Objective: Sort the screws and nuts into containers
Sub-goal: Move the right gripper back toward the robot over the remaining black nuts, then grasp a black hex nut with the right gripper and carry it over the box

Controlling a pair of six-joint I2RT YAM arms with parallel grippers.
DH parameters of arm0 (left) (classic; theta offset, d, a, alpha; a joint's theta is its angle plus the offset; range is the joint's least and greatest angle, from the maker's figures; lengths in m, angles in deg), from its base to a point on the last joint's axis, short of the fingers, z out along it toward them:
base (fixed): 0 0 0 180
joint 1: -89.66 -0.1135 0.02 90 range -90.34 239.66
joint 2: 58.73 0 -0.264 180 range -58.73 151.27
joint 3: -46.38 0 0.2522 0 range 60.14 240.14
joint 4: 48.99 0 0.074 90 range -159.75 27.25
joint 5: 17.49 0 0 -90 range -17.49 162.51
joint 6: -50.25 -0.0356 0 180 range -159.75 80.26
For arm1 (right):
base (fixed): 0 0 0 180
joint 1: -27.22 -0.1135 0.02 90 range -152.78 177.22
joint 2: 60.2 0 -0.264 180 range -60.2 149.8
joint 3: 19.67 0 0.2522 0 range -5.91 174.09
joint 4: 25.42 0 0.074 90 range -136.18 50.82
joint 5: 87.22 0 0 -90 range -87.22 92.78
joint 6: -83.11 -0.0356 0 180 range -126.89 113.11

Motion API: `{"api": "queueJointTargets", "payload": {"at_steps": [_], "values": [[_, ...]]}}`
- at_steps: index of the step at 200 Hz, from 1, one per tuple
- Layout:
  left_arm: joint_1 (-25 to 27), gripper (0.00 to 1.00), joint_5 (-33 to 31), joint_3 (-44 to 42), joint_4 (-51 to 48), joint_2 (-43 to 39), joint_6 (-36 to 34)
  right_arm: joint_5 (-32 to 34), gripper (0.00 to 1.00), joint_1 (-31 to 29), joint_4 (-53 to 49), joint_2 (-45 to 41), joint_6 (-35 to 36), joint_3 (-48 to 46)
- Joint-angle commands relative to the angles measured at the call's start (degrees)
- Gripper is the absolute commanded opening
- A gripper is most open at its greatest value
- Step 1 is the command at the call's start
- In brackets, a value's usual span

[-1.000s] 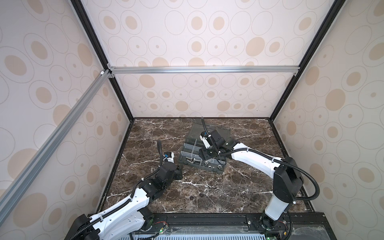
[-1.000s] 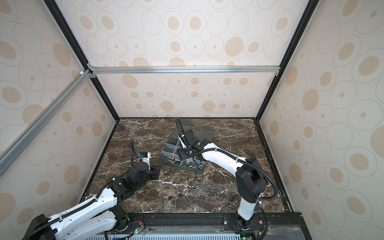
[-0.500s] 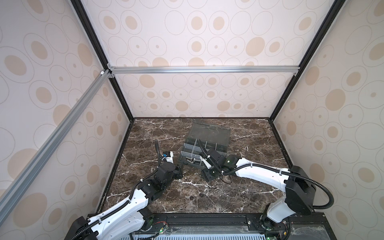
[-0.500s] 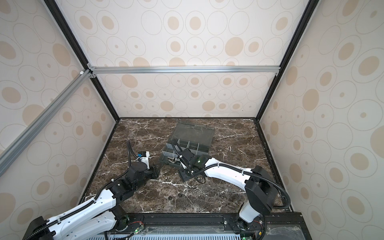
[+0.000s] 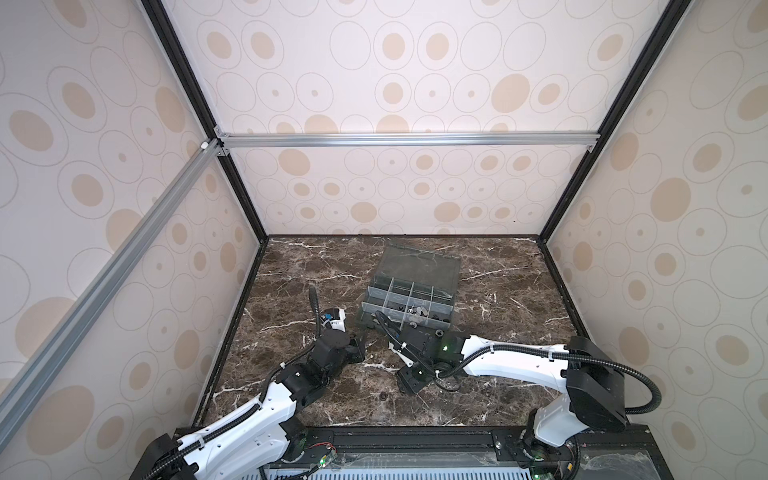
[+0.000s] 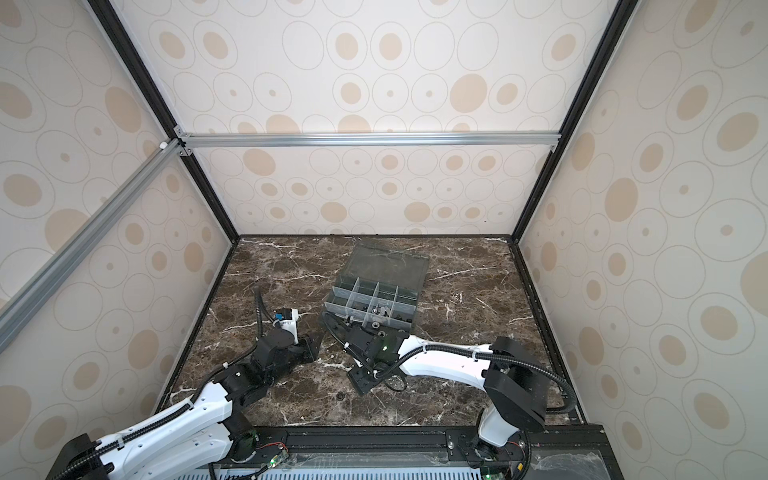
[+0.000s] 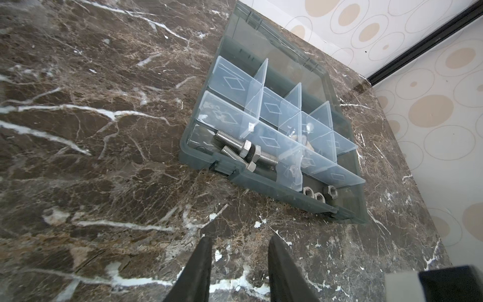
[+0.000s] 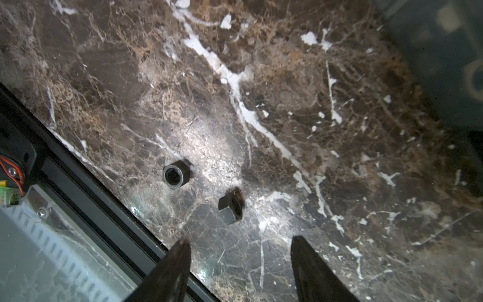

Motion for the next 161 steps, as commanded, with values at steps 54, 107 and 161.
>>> {"api": "queueJointTargets", "payload": {"at_steps": [54,107,161], "values": [[-0.4,0.37,-0.3,-1.0,2.7,-0.5,2.1,-1.0,0.64,-1.5,-2.6,3.9,-0.5,0.4],[-0.4,0.37,-0.4,-1.2,3.3,-0.4,2.0,-0.7,0.59,-2.5,-4.0,8.4,0.2,3.3],[-0.4,0.37,-1.0,-1.7,3.0,-1.4,2.4,-1.1,0.45,-2.7,-4.3,11.4,1.5,5.7]]}}
